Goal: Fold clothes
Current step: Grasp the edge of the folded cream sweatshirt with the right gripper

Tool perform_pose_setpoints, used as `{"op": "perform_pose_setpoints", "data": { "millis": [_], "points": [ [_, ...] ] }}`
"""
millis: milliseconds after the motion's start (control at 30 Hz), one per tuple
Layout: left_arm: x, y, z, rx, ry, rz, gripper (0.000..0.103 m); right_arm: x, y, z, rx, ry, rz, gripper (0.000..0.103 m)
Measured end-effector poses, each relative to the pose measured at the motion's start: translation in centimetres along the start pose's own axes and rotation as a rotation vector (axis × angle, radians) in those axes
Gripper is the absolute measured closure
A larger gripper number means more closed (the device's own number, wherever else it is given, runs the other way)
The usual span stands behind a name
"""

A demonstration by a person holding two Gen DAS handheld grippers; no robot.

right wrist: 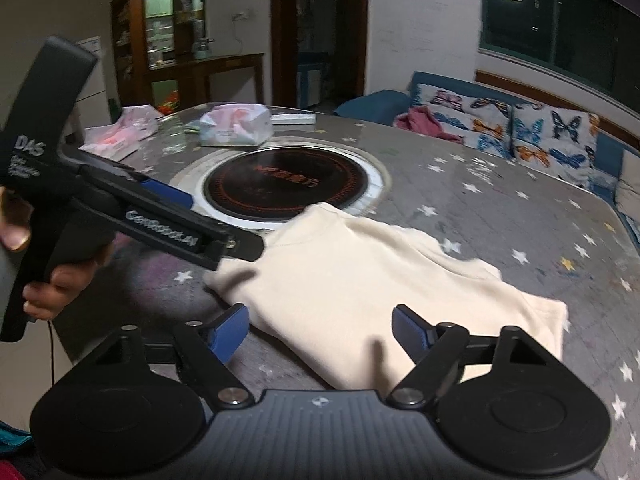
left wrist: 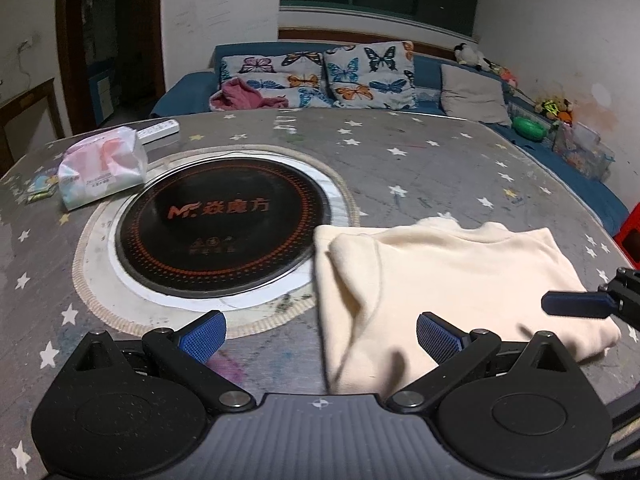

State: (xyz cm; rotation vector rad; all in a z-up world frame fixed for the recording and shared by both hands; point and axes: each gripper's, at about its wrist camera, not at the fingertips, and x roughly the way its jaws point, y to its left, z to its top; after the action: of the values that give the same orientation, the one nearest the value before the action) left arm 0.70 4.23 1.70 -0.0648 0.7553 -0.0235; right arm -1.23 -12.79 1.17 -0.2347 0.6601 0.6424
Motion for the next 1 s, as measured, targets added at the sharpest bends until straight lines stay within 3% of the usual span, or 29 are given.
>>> {"op": "perform_pose_setpoints", "data": {
  "millis": [167,367,500,700,800,1000],
  "points": [
    [0.1,1.3,0.1,-0.032,0.002,0.010,0.002,1.4,2.0,0.8,-0.075,0.017,0.046,0.035],
    [0.7,3.7,0.0,-0.119,0.030,-0.002,0.012,3.1,4.6,1.5,-0.187,0.034,0.069,0.044],
    [0.8,5.1,0.0,-0.193,0.049,-0.051,0.012,4.5,6.4,1.8,-0.277,0.038,0.064,0.048],
    [1.1,6.1,0.4,-0.317,0.082,-0.146,0.011,6.2,8.0,1.7,-0.386,0.054,0.004,0.071],
    [1.4,6.1,0.6,-0.370,0.100,-0.191,0.010,5.8,7.2,1.9,-0.351,0.034,0.018,0.085],
    [2.6,5.5,0.8,-0.450,0.144,-0.256,0.010,4.2,4.7,2.8,-0.212,-0.005,0.090,0.093]
  ]
}}
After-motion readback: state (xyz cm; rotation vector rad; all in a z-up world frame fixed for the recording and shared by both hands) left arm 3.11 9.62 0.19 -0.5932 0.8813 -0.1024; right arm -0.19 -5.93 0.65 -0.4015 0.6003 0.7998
